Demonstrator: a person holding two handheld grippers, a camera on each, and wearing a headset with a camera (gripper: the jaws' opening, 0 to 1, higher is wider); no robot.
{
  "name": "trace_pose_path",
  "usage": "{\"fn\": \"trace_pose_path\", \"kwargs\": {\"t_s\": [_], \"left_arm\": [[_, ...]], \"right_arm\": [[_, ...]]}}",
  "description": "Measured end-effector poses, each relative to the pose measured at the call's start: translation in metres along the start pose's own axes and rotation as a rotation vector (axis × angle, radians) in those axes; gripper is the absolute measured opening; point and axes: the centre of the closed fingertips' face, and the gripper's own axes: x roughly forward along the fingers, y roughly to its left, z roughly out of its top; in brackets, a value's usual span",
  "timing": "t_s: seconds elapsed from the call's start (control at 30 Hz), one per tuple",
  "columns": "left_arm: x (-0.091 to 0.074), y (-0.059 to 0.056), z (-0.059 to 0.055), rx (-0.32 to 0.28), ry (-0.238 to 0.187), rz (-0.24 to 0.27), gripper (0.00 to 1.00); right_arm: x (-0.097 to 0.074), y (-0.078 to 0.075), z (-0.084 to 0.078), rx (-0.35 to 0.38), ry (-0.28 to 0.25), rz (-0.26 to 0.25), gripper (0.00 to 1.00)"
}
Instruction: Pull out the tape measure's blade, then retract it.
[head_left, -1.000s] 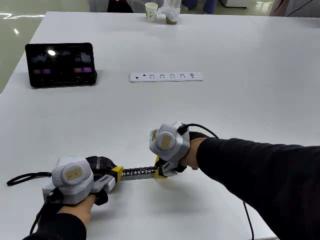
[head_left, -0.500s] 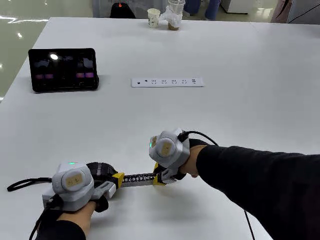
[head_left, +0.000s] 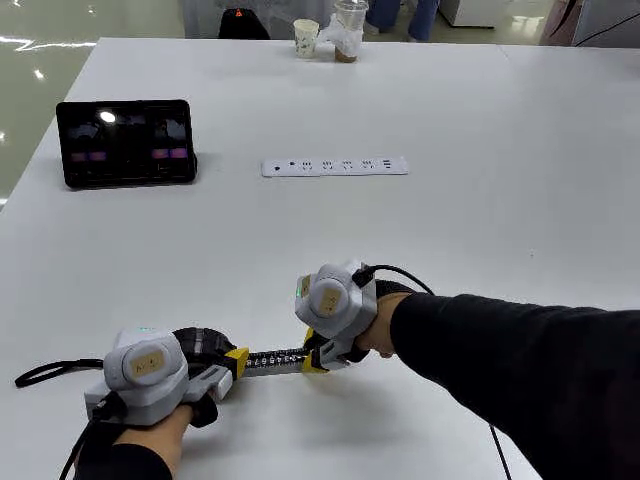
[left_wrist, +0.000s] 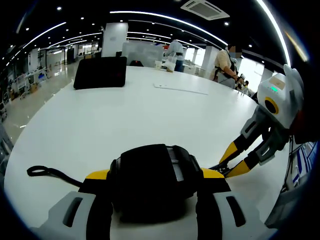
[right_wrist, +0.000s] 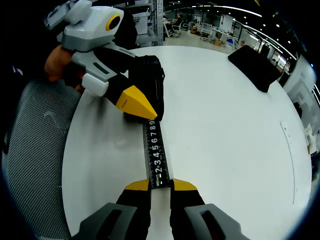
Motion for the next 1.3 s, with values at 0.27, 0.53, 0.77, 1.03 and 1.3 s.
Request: {"fn": "trace_pose_path", "kwargs": {"t_s": [0.27, 0.53, 0.77, 1.03, 1.3], "left_arm": [[0.0, 0.0, 0.0, -0.003, -0.001, 0.0, 0.63], [-0.001, 0.0, 0.0, -0.004, 0.0, 0.0, 0.63], [-0.001, 0.0, 0.0, -0.005, 0.0, -0.001, 0.63], [-0.001, 0.001, 0.001, -0.007, -0.002, -0.002, 0.63], [-0.001, 0.001, 0.0, -0.006, -0.002, -0.003, 0.63]], "right_arm": [[0.001, 0.0, 0.003, 0.003, -0.012, 0.005, 0.11], [0.002, 0.001, 0.006, 0.0, -0.022, 0.005, 0.11], [0.003, 0.002, 0.01, 0.002, -0.031, 0.005, 0.11], [0.004, 0.001, 0.013, 0.003, -0.036, 0.002, 0.11], [0.006, 0.001, 0.017, 0.002, -0.046, 0.002, 0.11]]}}
